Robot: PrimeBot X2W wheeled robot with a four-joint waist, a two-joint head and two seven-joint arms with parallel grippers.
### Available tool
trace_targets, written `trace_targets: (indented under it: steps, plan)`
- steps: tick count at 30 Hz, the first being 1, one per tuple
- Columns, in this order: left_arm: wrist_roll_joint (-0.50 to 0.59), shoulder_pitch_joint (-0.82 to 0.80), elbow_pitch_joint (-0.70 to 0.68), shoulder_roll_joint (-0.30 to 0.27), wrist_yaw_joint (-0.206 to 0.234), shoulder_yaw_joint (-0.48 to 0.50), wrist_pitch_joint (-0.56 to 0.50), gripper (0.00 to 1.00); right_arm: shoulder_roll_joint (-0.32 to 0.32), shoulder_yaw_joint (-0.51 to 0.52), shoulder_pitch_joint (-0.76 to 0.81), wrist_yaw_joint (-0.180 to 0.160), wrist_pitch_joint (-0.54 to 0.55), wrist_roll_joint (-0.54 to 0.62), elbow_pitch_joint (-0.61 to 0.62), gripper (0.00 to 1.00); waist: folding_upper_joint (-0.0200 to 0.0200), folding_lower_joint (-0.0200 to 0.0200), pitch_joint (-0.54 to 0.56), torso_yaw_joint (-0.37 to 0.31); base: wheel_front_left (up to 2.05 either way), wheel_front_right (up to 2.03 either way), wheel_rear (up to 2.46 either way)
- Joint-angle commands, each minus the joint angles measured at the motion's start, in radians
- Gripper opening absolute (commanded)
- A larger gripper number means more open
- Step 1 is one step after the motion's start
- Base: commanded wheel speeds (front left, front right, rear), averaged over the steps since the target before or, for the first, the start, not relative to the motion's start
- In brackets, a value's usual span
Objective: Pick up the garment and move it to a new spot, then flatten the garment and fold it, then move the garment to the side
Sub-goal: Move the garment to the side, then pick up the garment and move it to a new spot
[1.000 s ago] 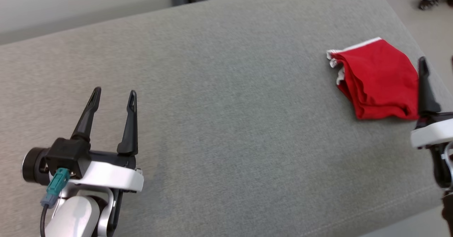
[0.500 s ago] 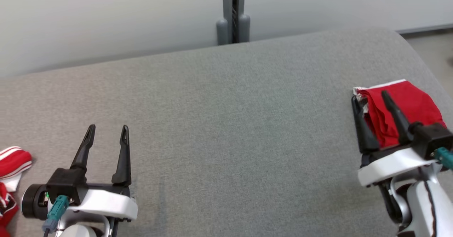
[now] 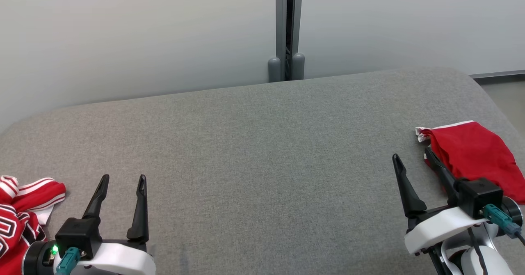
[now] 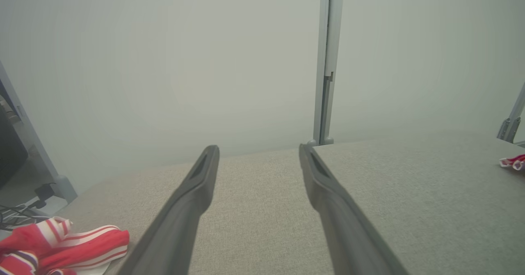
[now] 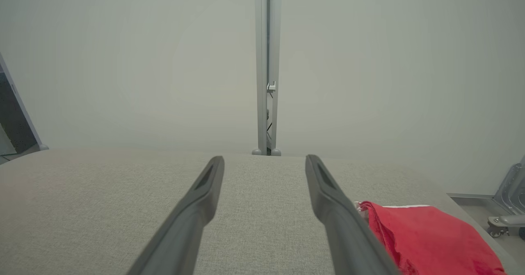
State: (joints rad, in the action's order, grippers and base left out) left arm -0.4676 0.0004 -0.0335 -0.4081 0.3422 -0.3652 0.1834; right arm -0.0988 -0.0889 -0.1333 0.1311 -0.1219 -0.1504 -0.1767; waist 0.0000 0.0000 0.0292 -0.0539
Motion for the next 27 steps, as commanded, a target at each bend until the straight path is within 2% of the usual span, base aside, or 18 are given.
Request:
trace_targets:
  steps: [1,27]
  plan:
    - [-0.005,0.009,-0.003,-0.007,0.005,0.002,-0.002,1.0,-0.001,0.002,0.012,-0.001,0.007,0.003,0.008,1.0,0.0,0.0,0.004,0.003,0.0,0.0,0.0]
    - [-0.017,-0.001,-0.005,-0.014,0.015,-0.009,-0.021,1.0,0.017,0.041,0.041,-0.001,0.022,0.008,0.061,1.0,0.0,0.0,-0.004,0.029,0.0,0.0,0.0]
